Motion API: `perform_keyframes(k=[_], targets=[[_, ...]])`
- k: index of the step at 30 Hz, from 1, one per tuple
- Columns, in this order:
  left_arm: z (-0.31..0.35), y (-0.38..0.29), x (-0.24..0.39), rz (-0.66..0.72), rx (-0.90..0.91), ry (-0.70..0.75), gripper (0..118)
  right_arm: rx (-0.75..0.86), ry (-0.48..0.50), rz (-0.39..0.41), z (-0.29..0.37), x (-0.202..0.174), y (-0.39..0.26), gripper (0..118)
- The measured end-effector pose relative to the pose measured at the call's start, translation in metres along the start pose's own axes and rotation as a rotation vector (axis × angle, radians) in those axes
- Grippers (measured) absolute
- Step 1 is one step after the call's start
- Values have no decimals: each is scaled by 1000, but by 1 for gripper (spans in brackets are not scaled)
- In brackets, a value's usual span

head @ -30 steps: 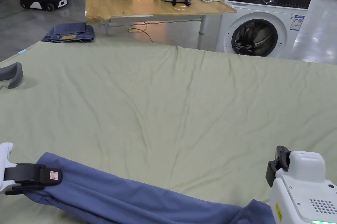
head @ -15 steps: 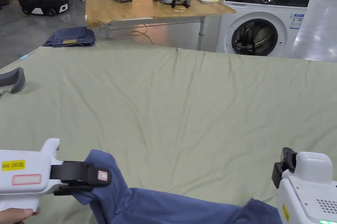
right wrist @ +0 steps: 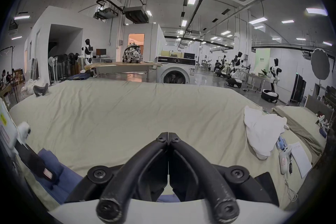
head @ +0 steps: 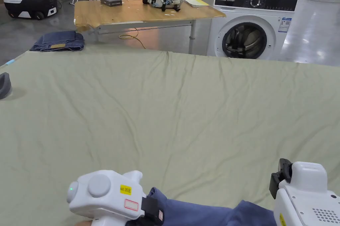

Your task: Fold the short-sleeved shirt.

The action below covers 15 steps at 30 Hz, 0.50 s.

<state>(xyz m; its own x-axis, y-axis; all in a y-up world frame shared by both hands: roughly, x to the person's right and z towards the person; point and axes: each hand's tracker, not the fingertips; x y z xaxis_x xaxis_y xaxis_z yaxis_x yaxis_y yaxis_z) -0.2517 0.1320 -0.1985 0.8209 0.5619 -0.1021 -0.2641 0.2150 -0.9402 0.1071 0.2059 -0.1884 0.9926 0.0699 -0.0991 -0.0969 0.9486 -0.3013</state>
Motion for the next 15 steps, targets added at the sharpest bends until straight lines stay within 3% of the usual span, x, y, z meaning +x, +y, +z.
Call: perform_keyframes(k=[5, 7, 9, 15], targets=[[-11, 0, 5, -11, 4, 35, 6, -11, -4, 1, 0, 2, -3, 0], [-4, 0, 7, -2, 1, -25, 23, -13, -5, 2, 1, 2, -3, 0], [5, -1, 11, 4, 7, -90, 54, -15, -4, 3, 1, 2, -3, 0], [39, 5, 7, 32, 52, -208, 55, -16, -4, 2, 3, 2, -4, 0]])
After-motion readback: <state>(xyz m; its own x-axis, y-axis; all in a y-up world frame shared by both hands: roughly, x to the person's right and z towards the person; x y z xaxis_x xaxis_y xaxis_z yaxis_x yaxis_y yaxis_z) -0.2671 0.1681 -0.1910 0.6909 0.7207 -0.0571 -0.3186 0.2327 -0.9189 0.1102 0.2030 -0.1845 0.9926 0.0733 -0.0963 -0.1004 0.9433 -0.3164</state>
